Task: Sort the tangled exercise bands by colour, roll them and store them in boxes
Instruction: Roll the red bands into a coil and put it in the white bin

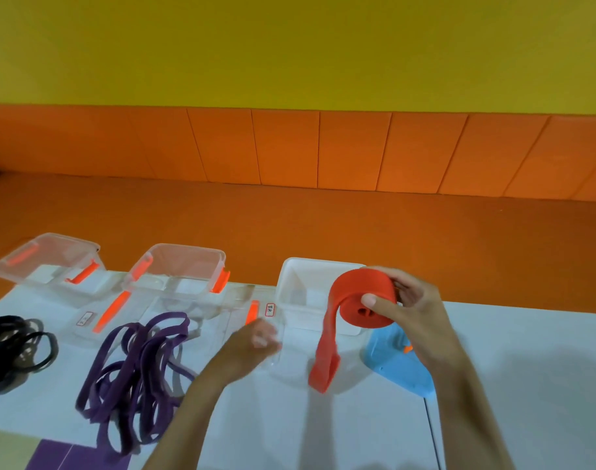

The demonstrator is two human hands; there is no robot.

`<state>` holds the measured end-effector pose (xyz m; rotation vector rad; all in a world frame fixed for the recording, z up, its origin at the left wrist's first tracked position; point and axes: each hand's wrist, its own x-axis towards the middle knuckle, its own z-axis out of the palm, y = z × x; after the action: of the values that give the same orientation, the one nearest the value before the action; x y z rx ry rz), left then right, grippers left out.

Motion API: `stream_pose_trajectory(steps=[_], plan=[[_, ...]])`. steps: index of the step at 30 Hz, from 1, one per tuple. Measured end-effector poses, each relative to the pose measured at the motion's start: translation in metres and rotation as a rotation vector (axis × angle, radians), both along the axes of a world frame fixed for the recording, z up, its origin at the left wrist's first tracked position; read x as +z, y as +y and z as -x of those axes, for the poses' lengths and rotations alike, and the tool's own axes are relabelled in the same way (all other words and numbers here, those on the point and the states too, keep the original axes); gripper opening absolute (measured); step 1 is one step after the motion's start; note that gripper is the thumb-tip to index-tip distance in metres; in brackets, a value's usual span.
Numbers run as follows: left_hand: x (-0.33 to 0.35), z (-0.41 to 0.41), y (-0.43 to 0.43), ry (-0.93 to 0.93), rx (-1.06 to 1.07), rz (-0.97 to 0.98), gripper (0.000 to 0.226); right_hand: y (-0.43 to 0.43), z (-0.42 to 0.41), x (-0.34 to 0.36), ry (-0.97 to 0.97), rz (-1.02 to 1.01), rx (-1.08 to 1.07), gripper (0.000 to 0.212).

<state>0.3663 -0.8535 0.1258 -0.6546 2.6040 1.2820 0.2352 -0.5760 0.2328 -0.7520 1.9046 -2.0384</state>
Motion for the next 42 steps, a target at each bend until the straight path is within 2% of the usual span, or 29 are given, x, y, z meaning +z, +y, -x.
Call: stream_pose_trajectory(steps=[1, 3, 4, 6, 8, 17, 23, 29, 33, 38, 42], plan=[[0.024, 0.009, 0.009, 0.131, 0.005, -0.037, 0.021, -0.002, -0.001, 0.0, 0.009, -0.021, 0.003, 0.045], [0.064, 0.022, 0.028, 0.335, -0.038, -0.21, 0.029, -0.004, -0.005, -0.001, 0.022, -0.052, 0.001, 0.044], [0.079, 0.024, 0.036, 0.387, -0.088, -0.284, 0.037, -0.004, -0.006, -0.003, 0.021, -0.062, -0.003, 0.043], [0.099, 0.027, 0.051, 0.43, -0.189, -0.309, 0.051, -0.002, -0.01, -0.005, 0.011, -0.07, -0.012, 0.043], [0.104, 0.03, 0.061, 0.438, -0.233, -0.259, 0.058, 0.0, -0.014, -0.006, -0.003, -0.058, -0.025, 0.044], [0.1, 0.031, 0.071, 0.493, -0.142, -0.235, 0.044, 0.007, -0.018, -0.006, -0.035, -0.073, -0.021, 0.044], [0.098, 0.028, 0.068, 0.461, -0.113, -0.408, 0.051, 0.013, -0.018, -0.007, -0.038, -0.055, 0.014, 0.053], [0.093, 0.02, 0.06, 0.415, -0.147, -0.398, 0.042, 0.006, -0.023, -0.012, -0.101, -0.061, 0.05, 0.052], [0.095, 0.016, 0.058, 0.473, -0.127, -0.432, 0.043, -0.001, -0.026, -0.01, -0.171, -0.029, 0.108, 0.057], [0.093, 0.014, 0.066, 0.47, -0.082, -0.494, 0.044, 0.003, -0.025, -0.006, -0.122, -0.075, 0.088, 0.061], [0.102, 0.019, 0.07, 0.579, -0.05, -0.491, 0.047, 0.0, -0.026, -0.004, -0.157, 0.067, 0.01, 0.052]])
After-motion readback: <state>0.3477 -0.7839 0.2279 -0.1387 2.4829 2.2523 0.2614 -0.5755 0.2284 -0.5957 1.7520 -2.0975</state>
